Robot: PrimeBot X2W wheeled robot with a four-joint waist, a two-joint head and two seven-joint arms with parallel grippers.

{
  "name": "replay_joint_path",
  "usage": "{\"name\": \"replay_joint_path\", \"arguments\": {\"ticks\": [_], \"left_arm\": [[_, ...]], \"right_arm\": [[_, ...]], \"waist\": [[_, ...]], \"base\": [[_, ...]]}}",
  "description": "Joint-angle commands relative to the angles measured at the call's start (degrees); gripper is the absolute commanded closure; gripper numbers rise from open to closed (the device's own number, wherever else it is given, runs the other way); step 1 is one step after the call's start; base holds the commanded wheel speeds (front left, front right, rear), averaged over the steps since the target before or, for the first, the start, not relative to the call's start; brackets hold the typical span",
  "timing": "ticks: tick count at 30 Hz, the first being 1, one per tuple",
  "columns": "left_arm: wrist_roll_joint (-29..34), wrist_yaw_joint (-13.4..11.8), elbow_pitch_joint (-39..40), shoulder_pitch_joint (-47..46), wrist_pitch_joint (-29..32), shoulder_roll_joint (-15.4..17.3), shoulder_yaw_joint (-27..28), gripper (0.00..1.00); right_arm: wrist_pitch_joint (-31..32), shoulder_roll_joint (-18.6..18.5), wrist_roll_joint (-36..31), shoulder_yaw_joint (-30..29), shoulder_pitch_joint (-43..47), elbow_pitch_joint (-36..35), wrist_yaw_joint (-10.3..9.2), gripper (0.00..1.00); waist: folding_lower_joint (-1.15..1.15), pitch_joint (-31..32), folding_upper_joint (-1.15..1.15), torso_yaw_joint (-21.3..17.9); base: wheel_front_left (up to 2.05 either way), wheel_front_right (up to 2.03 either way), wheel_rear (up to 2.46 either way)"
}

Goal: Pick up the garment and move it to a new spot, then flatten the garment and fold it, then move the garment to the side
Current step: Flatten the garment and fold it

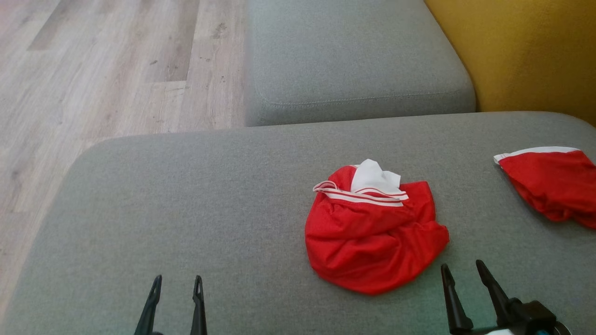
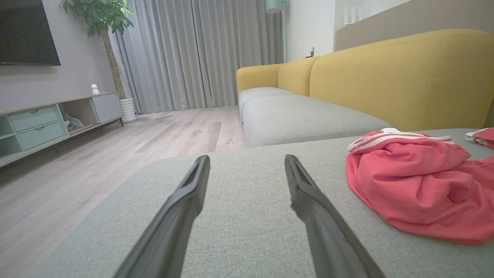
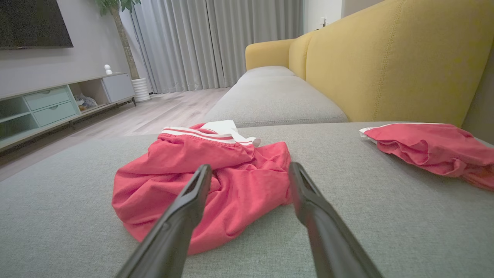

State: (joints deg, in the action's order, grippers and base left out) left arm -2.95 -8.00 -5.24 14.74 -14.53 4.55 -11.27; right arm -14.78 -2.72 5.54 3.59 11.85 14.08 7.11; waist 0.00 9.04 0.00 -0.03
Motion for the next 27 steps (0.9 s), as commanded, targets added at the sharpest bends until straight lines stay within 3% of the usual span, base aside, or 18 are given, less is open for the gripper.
{"name": "replay_joint_path", "arguments": {"ticks": [1, 9, 16, 21, 27], "left_arm": [[0.7, 0.3, 1.5, -1.5, -0.5, -0.7, 2.0, 0.0], [2.3, 1.6, 1.1, -3.8, -0.5, -0.8, 0.5, 0.0], [4.2, 4.9, -2.3, -14.9, -0.5, -0.9, -4.1, 0.0], [5.7, 8.3, -7.9, -23.5, -0.5, -1.1, -8.7, 0.0], [7.5, 12.3, -19.9, -38.2, -0.5, -1.5, -16.3, 0.0]], "right_arm": [[-0.2, -0.3, 0.1, 1.2, -2.6, -1.7, 0.37, 0.0], [-0.2, -0.3, -0.1, 1.8, -3.1, -2.2, 0.37, 0.0], [-0.2, -0.8, -0.5, 3.1, -4.6, -3.2, 0.37, 0.0], [-0.2, -1.1, -0.6, 4.1, -6.1, -3.8, 0.37, 0.0], [-0.2, -1.4, -0.8, 5.8, -8.6, -4.7, 0.37, 0.0]], "waist": [[0.0, 0.0, 0.0, 0.1], [0.0, -1.2, 0.0, -1.0], [0.0, -5.1, 0.0, -4.8], [0.0, -8.1, 0.0, -8.2], [0.0, -14.6, 0.0, -12.8]], "base": [[0.0, 0.0, 0.0], [0.0, 0.0, 0.0], [0.0, 0.0, 0.0], [0.0, 0.0, 0.0], [0.0, 0.0, 0.0]]}}
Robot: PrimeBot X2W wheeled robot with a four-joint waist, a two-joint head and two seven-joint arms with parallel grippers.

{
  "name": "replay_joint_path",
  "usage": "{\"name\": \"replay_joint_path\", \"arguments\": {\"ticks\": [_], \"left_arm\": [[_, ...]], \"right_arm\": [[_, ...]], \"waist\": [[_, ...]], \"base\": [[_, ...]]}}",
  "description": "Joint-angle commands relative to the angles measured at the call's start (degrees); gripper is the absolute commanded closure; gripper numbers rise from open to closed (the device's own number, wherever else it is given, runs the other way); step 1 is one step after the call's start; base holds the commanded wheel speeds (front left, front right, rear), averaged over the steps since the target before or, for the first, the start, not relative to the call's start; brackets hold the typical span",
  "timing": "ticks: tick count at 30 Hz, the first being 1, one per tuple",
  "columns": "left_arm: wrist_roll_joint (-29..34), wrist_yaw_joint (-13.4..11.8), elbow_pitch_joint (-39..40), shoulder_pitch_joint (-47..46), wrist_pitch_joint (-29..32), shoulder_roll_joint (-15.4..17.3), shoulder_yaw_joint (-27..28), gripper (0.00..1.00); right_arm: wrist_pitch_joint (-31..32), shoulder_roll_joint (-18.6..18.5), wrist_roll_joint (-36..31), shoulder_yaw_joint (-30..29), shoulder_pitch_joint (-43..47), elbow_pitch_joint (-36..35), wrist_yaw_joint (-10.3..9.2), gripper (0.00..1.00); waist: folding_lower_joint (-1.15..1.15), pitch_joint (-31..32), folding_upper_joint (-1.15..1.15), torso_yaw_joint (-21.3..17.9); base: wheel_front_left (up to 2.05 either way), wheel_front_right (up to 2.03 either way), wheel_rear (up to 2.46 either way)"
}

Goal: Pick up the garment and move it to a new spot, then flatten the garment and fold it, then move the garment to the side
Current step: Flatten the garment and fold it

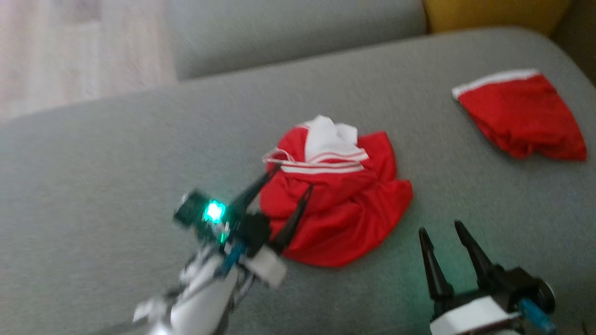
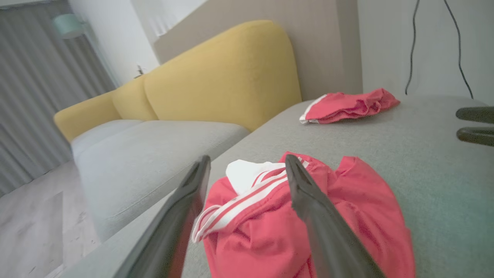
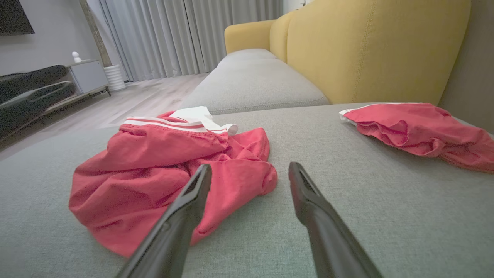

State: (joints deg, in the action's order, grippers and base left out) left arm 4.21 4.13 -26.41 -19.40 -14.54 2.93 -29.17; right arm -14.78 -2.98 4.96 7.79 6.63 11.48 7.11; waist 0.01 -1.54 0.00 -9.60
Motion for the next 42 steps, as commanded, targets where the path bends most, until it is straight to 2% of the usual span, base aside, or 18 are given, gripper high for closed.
{"name": "replay_joint_path", "arguments": {"ticks": [1, 7, 13, 20, 21, 22, 23, 24, 29, 35, 38, 39, 42], "left_arm": [[0.6, 0.4, -0.8, -6.7, -0.4, 0.1, 0.5, 0.0], [-1.6, 1.5, -11.0, -18.5, 2.2, 0.0, -6.8, 0.0], [-5.8, 2.6, -17.7, -23.7, 7.1, 0.0, -14.8, 0.0], [-8.2, 0.5, -22.0, -26.2, 9.1, 0.0, -18.9, 0.0], [-8.6, 0.4, -22.3, -26.3, 8.8, 0.0, -19.4, 0.1], [-9.0, 0.3, -22.5, -26.3, 8.3, 0.0, -19.8, 0.51], [-9.3, 0.2, -22.6, -26.4, 7.9, 0.0, -20.3, 0.71], [-9.7, 0.1, -22.5, -26.6, 7.4, 0.0, -20.8, 1.0], [-13.9, -0.4, -19.2, -27.6, 4.1, 0.0, -22.3, 1.0], [-19.4, -2.9, -9.9, -35.4, 0.0, 0.0, -21.7, 1.0], [-20.1, -5.3, -4.3, -42.1, -0.4, 0.0, -18.3, 1.0], [-20.1, -5.3, -4.3, -42.1, -0.4, 0.0, -18.3, 1.0], [-22.3, -7.4, 1.5, -47.0, -0.4, 0.0, -11.4, 1.0]], "right_arm": [[-0.2, -1.1, -0.2, 1.9, -4.1, -2.2, 0.37, 0.0], [-0.2, -1.0, -0.1, 2.7, -6.7, -2.3, 0.37, 0.0], [-0.2, -0.7, 0.2, 3.1, -7.4, -2.0, 0.37, 0.0], [-0.2, -0.3, 0.4, 3.4, -7.3, -2.0, 0.37, 0.0], [-0.2, -0.3, 0.4, 3.5, -7.3, -1.9, 0.37, 0.0], [-0.2, -0.2, 0.4, 3.5, -7.2, -1.8, 0.37, 0.0], [-0.2, -0.2, 0.4, 3.5, -7.2, -1.8, 0.37, 0.0], [-0.2, -0.2, 0.4, 3.4, -7.1, -1.8, 0.37, 0.0], [-0.2, -0.1, 0.4, 3.3, -6.6, -1.3, 0.37, 0.0], [-0.2, 0.0, 0.5, 3.8, -5.5, -0.8, 0.37, 0.0], [-0.2, 0.0, 0.6, 4.4, -4.9, -0.4, 0.37, 0.0], [-0.2, 0.0, 0.6, 4.4, -4.9, -0.4, 0.37, 0.0], [-0.2, 0.0, 0.8, 4.7, -4.4, -0.1, 0.37, 0.0]], "waist": [[-0.01, -5.4, 0.0, -4.1], [-0.01, -9.7, 0.0, -8.6], [-0.01, -11.1, 0.0, -12.1], [-0.01, -11.2, 0.0, -13.7], [-0.01, -11.1, 0.0, -13.8], [-0.01, -11.1, 0.0, -13.8], [-0.01, -10.9, 0.0, -13.8], [-0.01, -10.7, 0.0, -13.8], [-0.01, -8.5, 0.0, -13.1], [-0.01, -4.5, 0.0, -11.4], [-0.01, -2.2, 0.0, -10.4], [-0.01, -2.2, 0.0, -10.4], [-0.01, -0.5, 0.0, -9.2]], "base": [[0.0, 0.0, 0.0], [0.0, 0.0, 0.0], [0.0, 0.0, 0.0], [0.0, 0.0, 0.0], [0.0, 0.0, 0.0], [0.0, 0.0, 0.0], [0.0, 0.0, 0.0], [0.0, 0.0, 0.0], [0.0, 0.0, 0.0], [0.0, 0.0, 0.0], [0.0, 0.0, 0.0], [0.0, 0.0, 0.0], [0.0, 0.0, 0.0]]}}
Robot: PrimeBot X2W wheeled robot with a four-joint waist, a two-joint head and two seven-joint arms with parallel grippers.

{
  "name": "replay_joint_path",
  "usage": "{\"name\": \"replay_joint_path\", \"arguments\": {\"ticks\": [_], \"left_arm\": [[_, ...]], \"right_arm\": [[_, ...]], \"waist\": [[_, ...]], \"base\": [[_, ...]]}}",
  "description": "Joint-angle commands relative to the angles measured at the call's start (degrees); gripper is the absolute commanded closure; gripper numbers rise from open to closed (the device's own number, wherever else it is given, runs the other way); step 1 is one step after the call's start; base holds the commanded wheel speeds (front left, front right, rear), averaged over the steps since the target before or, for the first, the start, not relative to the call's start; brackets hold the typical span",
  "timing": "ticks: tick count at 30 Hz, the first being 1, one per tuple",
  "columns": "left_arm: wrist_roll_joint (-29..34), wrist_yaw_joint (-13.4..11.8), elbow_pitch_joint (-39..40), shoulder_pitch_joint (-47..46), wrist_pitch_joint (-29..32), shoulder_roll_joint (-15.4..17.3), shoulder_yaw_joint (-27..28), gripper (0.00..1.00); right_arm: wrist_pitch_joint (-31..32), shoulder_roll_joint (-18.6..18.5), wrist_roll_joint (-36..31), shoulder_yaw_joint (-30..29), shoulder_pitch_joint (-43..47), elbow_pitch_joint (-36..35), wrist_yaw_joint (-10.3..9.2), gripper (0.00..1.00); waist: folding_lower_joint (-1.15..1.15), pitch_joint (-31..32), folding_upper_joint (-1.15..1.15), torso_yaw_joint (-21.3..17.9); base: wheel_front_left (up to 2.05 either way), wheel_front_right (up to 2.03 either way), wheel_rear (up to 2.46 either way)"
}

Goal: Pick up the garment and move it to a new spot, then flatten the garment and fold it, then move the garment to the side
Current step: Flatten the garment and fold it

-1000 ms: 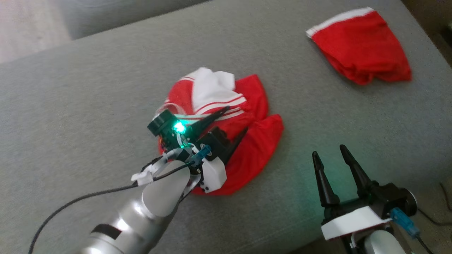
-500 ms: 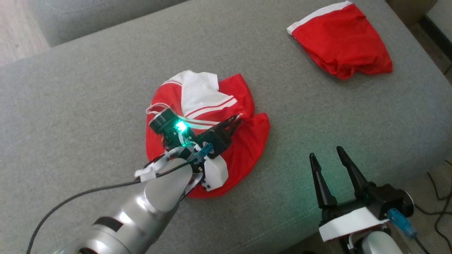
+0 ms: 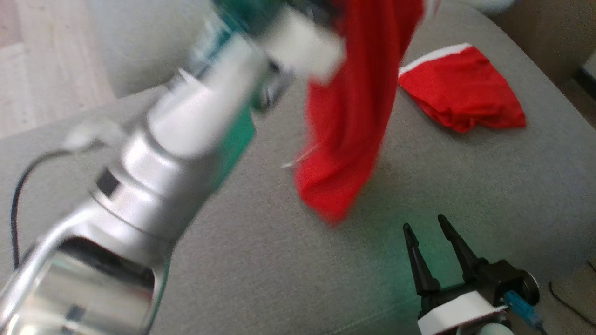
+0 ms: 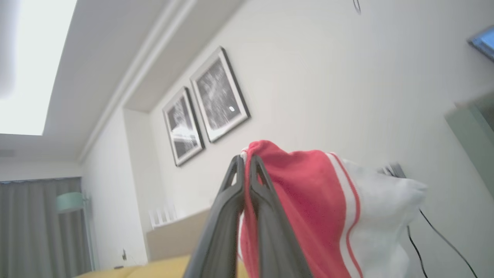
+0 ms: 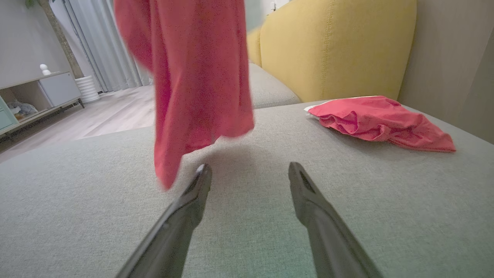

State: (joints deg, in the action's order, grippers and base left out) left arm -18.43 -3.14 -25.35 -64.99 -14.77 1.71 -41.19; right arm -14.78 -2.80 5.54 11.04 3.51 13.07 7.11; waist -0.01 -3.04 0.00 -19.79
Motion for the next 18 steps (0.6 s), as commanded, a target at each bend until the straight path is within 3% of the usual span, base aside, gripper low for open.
{"name": "replay_joint_path", "arguments": {"ticks": [1, 5, 8, 15, 16, 17, 18], "left_arm": [[-1.5, -0.6, 1.8, -2.3, -0.2, 1.2, 3.5, 1.0], [-7.1, -1.1, 2.2, -3.7, -0.2, 1.2, 12.0, 1.0], [-9.9, -0.7, -0.4, 0.0, -0.2, 1.2, 15.2, 1.0], [-11.2, 1.5, -6.9, 22.7, -0.2, 2.9, 20.3, 1.0], [-10.6, 2.5, -7.5, 28.7, -0.2, 3.9, 22.7, 0.75], [-9.5, 3.0, -7.9, 31.1, -0.2, 4.6, 23.4, 0.0], [-9.0, 3.1, -8.3, 33.2, -0.2, 5.0, 25.0, 0.0]], "right_arm": [[-0.2, -0.2, 0.2, 1.4, -1.2, -1.6, 0.37, 0.0], [-0.2, -0.3, 0.2, 0.6, -0.7, -1.9, 0.37, 0.0], [-0.2, -0.3, 0.1, -0.9, -0.1, -2.3, 0.37, 0.0], [-0.2, -0.2, -0.5, -2.8, 0.9, -3.3, 0.37, 0.0], [-0.2, -0.2, -0.6, -3.1, 0.6, -3.4, 0.37, 0.0], [-0.2, -0.2, -0.7, -3.2, 0.4, -3.4, 0.37, 0.0], [-0.2, -0.2, -0.7, -3.1, 0.1, -3.3, 0.37, 0.0]], "waist": [[0.01, 1.4, 0.0, 1.6], [0.01, 2.3, 0.0, 4.5], [0.01, 2.5, 0.0, 7.7], [0.01, 0.3, 0.0, 14.3], [0.01, -0.9, 0.0, 15.7], [0.01, -1.4, 0.0, 16.4], [0.01, -1.9, 0.0, 16.9]], "base": [[0.0, 0.0, 0.0], [0.0, 0.0, 0.0], [0.0, 0.0, 0.0], [0.0, 0.0, 0.0], [0.0, 0.0, 0.0], [0.0, 0.0, 0.0], [0.0, 0.0, 0.0]]}}
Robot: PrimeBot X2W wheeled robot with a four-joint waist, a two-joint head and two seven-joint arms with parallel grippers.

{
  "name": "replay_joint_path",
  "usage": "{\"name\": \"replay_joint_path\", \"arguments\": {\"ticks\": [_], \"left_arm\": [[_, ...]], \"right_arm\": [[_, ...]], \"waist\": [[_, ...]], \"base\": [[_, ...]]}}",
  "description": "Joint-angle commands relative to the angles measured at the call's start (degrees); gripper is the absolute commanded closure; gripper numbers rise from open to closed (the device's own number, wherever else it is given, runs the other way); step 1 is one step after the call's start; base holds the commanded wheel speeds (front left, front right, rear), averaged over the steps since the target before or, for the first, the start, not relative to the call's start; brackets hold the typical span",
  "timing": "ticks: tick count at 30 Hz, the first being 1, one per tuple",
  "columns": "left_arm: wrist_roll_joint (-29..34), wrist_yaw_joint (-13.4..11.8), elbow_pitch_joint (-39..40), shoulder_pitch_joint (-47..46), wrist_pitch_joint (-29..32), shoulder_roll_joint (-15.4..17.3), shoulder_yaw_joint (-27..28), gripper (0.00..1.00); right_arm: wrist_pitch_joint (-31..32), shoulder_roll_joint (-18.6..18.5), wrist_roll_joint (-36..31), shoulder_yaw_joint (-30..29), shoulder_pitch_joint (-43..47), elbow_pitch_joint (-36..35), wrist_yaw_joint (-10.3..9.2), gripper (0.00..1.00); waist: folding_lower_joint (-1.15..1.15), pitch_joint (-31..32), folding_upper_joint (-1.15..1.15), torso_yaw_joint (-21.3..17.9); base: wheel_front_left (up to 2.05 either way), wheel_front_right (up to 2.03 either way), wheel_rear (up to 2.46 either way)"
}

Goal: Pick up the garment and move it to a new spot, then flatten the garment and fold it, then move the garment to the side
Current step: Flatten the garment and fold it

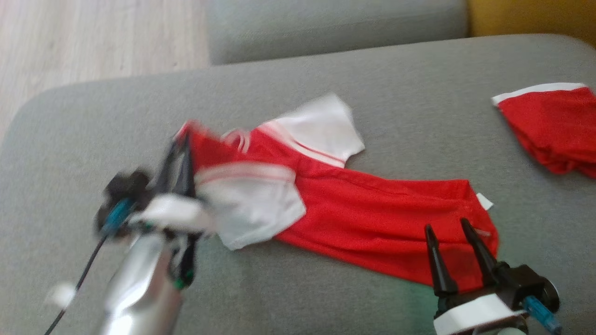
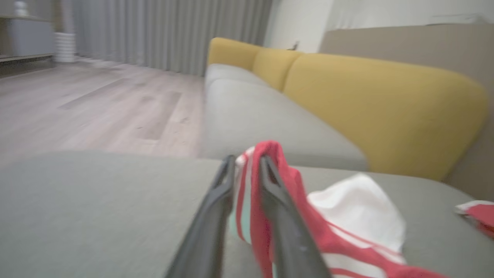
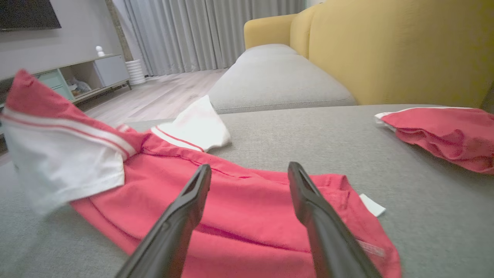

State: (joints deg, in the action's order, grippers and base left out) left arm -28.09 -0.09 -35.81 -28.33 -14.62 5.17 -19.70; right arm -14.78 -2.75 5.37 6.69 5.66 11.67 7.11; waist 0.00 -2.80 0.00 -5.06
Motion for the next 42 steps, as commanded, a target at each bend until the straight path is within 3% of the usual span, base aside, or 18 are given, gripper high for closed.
{"name": "replay_joint_path", "arguments": {"ticks": [1, 9, 13, 17, 22, 32, 40, 41, 42], "left_arm": [[1.8, -0.5, 1.9, -1.8, -0.4, 2.1, 5.3, 0.0], [9.7, -2.4, 6.1, 8.5, -0.4, 2.7, 16.4, 0.0], [13.0, -0.7, 10.6, 13.5, -0.4, 1.1, 18.2, 0.0], [15.3, 2.0, 12.3, 17.4, -0.4, -1.0, 15.3, 0.0], [14.4, 4.3, 7.6, 18.2, -0.4, -2.1, 8.7, 0.0], [8.4, 5.2, 0.4, 16.0, 1.2, -2.3, -3.6, 0.0], [5.8, 3.4, -2.5, 13.2, 0.6, -2.3, -4.6, 0.0], [5.3, 3.5, -2.6, 13.0, 0.5, -2.3, -4.7, 0.13], [4.9, 3.5, -2.8, 12.9, 0.4, -2.3, -4.8, 0.58]], "right_arm": [[-0.2, -0.2, -0.6, 1.4, -2.3, -1.9, 0.37, 0.0], [-0.2, -0.2, -0.7, 0.7, -3.2, -1.8, 0.37, 0.0], [-0.2, -0.2, -0.5, 0.4, -2.9, -2.0, 0.37, 0.0], [-0.2, -0.2, -0.3, 0.2, -2.7, -2.0, 0.37, 0.0], [-0.2, -0.2, -0.6, 0.7, -3.4, -2.0, 0.37, 0.0], [-0.2, -0.5, -0.6, 0.5, -3.7, -2.0, 0.37, 0.0], [-0.2, -0.4, -0.5, 0.8, -3.7, -1.8, 0.37, 0.0], [-0.2, -0.4, -0.5, 0.8, -3.7, -1.8, 0.37, 0.0], [-0.2, -0.4, -0.5, 0.8, -3.6, -1.8, 0.37, 0.0]], "waist": [[0.0, -2.5, 0.0, 2.5], [0.0, -3.1, 0.0, 4.1], [0.0, -3.4, 0.0, 4.8], [0.0, -4.0, 0.0, 5.6], [0.0, -4.9, 0.0, 5.2], [0.0, -5.6, 0.0, 3.0], [0.0, -5.5, 0.0, 1.9], [0.0, -5.4, 0.0, 1.8], [0.0, -5.3, 0.0, 1.7]], "base": [[0.0, 0.0, 0.0], [0.0, 0.0, 0.0], [0.0, 0.0, 0.0], [0.0, 0.0, 0.0], [0.0, 0.0, 0.0], [0.0, 0.0, 0.0], [0.0, 0.0, 0.0], [0.0, 0.0, 0.0], [0.0, 0.0, 0.0]]}}
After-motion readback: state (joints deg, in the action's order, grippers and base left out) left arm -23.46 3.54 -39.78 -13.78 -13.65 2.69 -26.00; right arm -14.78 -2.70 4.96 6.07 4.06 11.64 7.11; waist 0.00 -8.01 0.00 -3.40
